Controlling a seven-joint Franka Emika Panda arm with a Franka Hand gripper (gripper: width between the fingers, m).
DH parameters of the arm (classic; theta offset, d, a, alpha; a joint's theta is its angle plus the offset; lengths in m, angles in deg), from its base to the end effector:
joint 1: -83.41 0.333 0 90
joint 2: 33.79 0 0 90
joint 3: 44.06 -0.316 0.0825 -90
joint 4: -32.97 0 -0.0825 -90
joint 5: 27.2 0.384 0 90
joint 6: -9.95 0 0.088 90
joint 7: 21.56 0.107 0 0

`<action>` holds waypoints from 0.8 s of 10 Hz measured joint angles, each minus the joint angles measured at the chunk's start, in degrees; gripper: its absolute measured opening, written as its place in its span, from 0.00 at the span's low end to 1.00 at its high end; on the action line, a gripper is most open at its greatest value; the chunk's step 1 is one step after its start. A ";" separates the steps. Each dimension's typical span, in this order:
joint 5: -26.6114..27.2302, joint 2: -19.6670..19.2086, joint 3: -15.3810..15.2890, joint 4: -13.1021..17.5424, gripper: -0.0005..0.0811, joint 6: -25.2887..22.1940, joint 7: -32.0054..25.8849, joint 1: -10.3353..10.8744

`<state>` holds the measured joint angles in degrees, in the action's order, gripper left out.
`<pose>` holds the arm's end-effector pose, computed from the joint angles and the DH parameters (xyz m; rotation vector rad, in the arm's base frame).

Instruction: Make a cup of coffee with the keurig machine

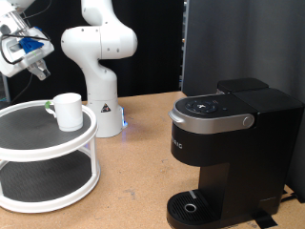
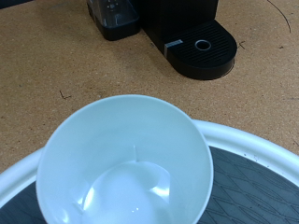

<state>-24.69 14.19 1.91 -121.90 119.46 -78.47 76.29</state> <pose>0.2148 -0.2464 0.4027 -2.5753 -0.3696 -0.4956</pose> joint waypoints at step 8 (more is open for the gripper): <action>-1.97 -0.09 0.79 -3.35 0.27 4.10 -0.31 0.00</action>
<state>-26.66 14.10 2.70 -125.24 123.56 -78.78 76.29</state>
